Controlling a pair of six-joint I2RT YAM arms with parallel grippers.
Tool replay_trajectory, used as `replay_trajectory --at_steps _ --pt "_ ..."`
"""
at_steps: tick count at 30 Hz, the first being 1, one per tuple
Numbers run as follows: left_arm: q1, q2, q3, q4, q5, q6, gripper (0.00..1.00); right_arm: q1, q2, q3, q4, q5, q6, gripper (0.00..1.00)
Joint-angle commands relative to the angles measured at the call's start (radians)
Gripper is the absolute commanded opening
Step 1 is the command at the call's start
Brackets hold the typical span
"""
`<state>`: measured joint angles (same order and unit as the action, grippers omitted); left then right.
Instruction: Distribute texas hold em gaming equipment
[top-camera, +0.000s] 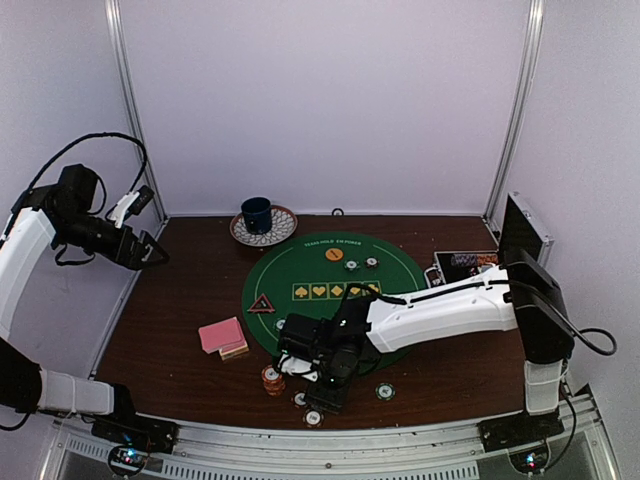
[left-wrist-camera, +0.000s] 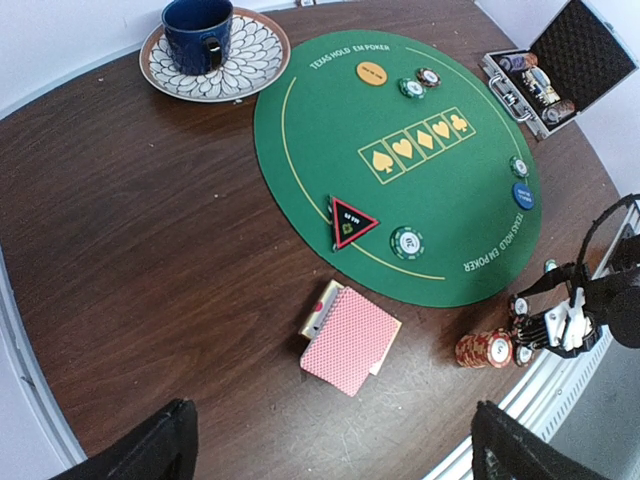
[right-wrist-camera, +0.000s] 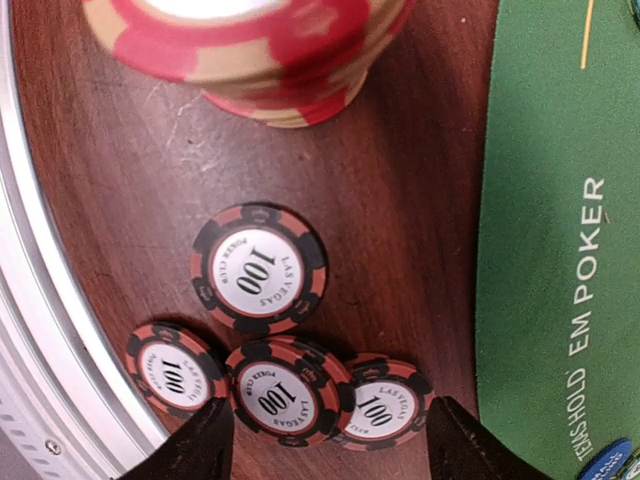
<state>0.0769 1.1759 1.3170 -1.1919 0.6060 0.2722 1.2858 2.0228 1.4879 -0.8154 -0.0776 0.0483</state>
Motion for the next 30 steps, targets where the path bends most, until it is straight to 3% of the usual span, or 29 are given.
replay_trajectory --at_steps 1,19,23,30 --pt "0.006 -0.017 0.024 -0.019 0.000 0.022 0.98 0.012 -0.024 -0.028 0.021 0.022 -0.006 0.71" --pt "0.006 -0.048 0.028 -0.044 0.001 0.024 0.98 -0.014 -0.005 -0.011 0.031 0.024 0.017 0.60" --pt "0.006 -0.043 0.031 -0.044 0.002 0.024 0.98 -0.018 0.002 0.001 0.040 0.025 0.014 0.49" --pt "0.006 -0.036 0.036 -0.044 0.006 0.024 0.97 -0.037 0.000 0.023 0.038 0.028 0.010 0.40"
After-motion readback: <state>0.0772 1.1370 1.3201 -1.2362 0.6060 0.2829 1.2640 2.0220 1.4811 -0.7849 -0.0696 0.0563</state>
